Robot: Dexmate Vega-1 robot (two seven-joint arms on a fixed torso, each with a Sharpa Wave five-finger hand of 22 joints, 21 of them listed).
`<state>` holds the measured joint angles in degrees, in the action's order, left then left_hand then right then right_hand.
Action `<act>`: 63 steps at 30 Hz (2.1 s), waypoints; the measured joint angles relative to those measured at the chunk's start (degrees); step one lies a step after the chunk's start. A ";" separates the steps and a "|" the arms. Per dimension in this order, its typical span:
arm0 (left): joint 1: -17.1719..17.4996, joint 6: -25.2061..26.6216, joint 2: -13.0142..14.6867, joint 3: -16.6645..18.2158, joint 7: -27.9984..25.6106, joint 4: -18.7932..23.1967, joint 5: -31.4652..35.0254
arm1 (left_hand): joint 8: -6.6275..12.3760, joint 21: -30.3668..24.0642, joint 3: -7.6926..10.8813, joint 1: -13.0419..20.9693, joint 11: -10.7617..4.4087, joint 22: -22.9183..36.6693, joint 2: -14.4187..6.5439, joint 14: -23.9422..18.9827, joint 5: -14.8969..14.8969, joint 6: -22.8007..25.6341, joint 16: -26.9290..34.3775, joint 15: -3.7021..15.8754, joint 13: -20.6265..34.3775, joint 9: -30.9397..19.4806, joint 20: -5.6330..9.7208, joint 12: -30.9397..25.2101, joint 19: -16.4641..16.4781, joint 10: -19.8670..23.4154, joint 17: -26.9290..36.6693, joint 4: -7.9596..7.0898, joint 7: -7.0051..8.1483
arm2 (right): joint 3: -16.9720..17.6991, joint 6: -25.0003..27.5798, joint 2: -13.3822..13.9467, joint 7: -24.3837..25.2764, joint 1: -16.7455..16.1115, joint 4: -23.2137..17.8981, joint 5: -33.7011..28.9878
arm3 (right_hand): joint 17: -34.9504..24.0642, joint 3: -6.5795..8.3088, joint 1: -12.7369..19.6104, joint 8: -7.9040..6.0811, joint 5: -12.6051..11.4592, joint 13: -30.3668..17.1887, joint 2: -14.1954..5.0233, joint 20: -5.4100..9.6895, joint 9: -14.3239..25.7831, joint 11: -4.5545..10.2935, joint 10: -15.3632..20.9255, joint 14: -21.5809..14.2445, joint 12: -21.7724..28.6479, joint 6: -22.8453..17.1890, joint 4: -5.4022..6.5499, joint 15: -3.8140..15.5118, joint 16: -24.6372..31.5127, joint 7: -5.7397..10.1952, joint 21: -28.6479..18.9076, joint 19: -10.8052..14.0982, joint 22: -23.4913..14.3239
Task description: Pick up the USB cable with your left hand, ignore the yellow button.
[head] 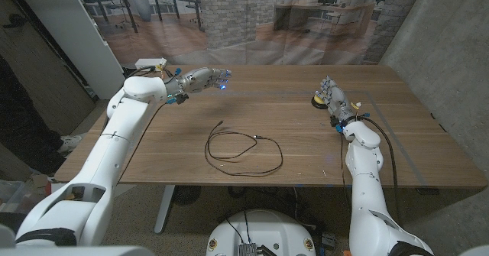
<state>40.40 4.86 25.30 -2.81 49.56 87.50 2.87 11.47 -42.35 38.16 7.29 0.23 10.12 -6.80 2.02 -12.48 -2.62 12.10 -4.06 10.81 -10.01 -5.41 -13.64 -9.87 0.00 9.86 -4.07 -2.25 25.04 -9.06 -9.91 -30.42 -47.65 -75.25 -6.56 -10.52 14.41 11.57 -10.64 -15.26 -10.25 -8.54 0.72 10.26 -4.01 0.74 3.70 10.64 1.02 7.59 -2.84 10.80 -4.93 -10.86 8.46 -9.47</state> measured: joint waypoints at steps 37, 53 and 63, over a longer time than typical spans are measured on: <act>-9.14 -1.42 4.48 -7.38 15.39 0.36 3.00 | 0.44 0.47 0.71 7.67 0.82 0.16 -1.39 -6.76 1.75 5.51 0.23 0.86 0.27 -0.27 -0.02 -1.21 2.48 6.31 0.16 8.91 -0.81 | 0.57 -0.65 -0.86 0.04 -1.24 -0.97 0.59 | 0.00 0.00 -0.46 0.00 0.00 -0.30 0.46 -0.01 0.00 -0.08 0.08 0.00 0.00 0.00 0.00 0.00 0.00 0.00 0.00 -0.01 0.00; -14.00 -3.18 5.41 -11.07 21.03 -0.12 5.28 | 0.44 1.04 -0.34 11.42 0.59 0.15 1.92 -10.59 1.96 7.37 0.88 1.94 0.54 -0.26 0.27 -1.42 4.87 8.81 0.15 13.57 -1.82 | 0.65 -1.37 -1.24 0.29 -1.37 -0.49 0.84 | 0.00 0.00 -0.69 0.00 0.00 -0.29 0.69 -0.01 0.00 -0.08 0.08 0.00 0.00 0.01 0.00 0.00 0.00 0.00 0.00 -0.01 0.00; -17.17 -5.18 5.22 -13.28 24.65 -1.51 6.88 | 0.69 1.42 -0.73 15.25 1.00 0.00 4.69 -13.01 1.96 8.59 1.25 2.14 0.80 -0.26 -0.28 -1.82 6.76 10.86 0.43 14.93 -2.46 | 0.73 -1.83 -1.27 0.50 -1.14 0.12 0.94 | 0.00 0.00 -0.93 0.00 0.00 -0.29 0.93 -0.01 0.00 -0.07 0.08 0.00 0.00 0.00 0.00 0.00 0.00 0.00 0.00 -0.01 0.00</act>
<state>23.23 -0.33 30.52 -16.09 74.20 85.99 9.75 12.16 -40.93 37.43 22.54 1.23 10.12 -2.11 -10.99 -10.51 5.97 13.34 -1.92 11.61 -10.27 -5.69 -15.46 -3.10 10.86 10.29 10.86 -4.71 25.77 -10.89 -11.18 -29.92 -48.79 -75.13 -5.62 -10.51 14.41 10.65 -10.64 -15.26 -10.54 -7.61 0.72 10.25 -4.09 0.82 3.70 10.64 1.03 7.59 -2.84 10.80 -4.92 -10.86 8.45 -9.46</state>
